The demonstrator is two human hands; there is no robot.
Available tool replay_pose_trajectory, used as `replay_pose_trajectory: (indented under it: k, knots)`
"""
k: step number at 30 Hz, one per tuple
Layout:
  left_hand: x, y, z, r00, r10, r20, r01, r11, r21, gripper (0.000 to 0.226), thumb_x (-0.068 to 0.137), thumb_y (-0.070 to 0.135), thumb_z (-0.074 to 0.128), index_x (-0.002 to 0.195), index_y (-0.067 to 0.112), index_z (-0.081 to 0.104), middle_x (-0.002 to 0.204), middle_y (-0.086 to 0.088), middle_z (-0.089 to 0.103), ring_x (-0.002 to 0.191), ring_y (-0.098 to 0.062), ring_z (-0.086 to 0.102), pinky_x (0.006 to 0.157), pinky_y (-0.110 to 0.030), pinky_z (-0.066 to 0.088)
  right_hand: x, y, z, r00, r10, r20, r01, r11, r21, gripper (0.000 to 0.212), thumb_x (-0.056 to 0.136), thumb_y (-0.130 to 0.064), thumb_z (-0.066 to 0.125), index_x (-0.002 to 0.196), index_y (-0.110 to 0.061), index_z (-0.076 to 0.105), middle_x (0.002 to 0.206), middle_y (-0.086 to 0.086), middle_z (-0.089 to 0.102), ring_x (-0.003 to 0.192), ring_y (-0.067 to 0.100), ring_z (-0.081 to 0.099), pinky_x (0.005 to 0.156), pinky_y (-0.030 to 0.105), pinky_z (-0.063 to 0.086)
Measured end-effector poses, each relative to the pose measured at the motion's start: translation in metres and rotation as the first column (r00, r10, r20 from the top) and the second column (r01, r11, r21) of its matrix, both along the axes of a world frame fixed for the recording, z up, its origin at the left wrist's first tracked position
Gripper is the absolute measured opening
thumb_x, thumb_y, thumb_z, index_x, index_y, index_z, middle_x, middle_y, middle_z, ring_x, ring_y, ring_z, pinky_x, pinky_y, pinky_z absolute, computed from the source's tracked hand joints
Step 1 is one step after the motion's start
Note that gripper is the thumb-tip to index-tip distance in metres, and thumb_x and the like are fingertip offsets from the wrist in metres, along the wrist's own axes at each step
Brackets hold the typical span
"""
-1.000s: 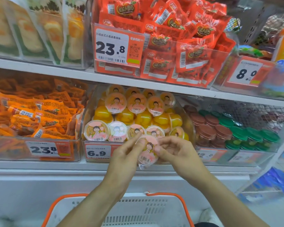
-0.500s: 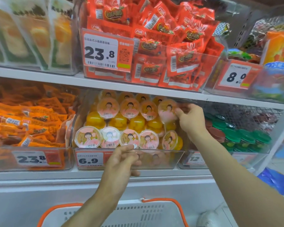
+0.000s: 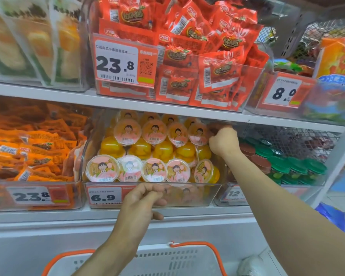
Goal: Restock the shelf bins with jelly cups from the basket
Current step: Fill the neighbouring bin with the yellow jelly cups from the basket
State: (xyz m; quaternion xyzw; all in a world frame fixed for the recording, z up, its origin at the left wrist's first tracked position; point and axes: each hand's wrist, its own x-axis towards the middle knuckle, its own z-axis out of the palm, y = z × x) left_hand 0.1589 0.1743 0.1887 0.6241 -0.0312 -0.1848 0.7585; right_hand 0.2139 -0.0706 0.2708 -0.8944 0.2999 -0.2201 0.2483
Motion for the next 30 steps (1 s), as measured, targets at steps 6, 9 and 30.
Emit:
replay_pose_trajectory:
  k: [6, 9, 30]
  knots:
    - [-0.002, 0.002, -0.004, 1.000, -0.014, 0.018, 0.013, 0.999, 0.052, 0.017, 0.095, -0.001, 0.054, 0.089, 0.003, 0.069, 0.094, -0.007, 0.073, 0.082, -0.024, 0.067, 0.058, -0.036, 0.052, -0.015, 0.003, -0.007, 0.995, 0.018, 0.100, -0.013, 0.999, -0.047, 0.029, 0.094, -0.004, 0.052, 0.121, -0.001, 0.063, 0.121, 0.019, 0.065, 0.109, 0.038, 0.060, 0.089, 0.037, 0.049]
    - [-0.006, 0.002, -0.009, 0.999, -0.033, 0.025, 0.031, 0.996, 0.083, 0.020, 0.095, -0.002, 0.052, 0.085, 0.002, 0.069, 0.092, -0.011, 0.073, 0.075, -0.024, 0.067, 0.057, -0.037, 0.051, -0.034, 0.015, -0.005, 0.977, 0.109, 0.182, -0.084, 0.987, -0.140, 0.032, 0.099, -0.007, 0.051, 0.128, -0.006, 0.063, 0.126, 0.013, 0.066, 0.120, 0.034, 0.057, 0.100, 0.036, 0.044]
    - [-0.029, 0.129, -0.297, 0.863, -0.413, -0.289, 0.311, -0.015, 0.950, 0.077, 0.088, 0.037, 0.058, 0.153, 0.023, 0.019, 0.157, -0.014, 0.020, 0.142, -0.038, 0.029, 0.109, -0.047, 0.039, -0.175, 0.156, -0.377, 0.307, 0.665, -0.681, -0.256, 0.747, 0.614, 0.064, 0.098, -0.033, 0.058, 0.152, -0.017, 0.029, 0.156, 0.010, 0.027, 0.124, 0.028, 0.054, 0.095, 0.037, 0.049]
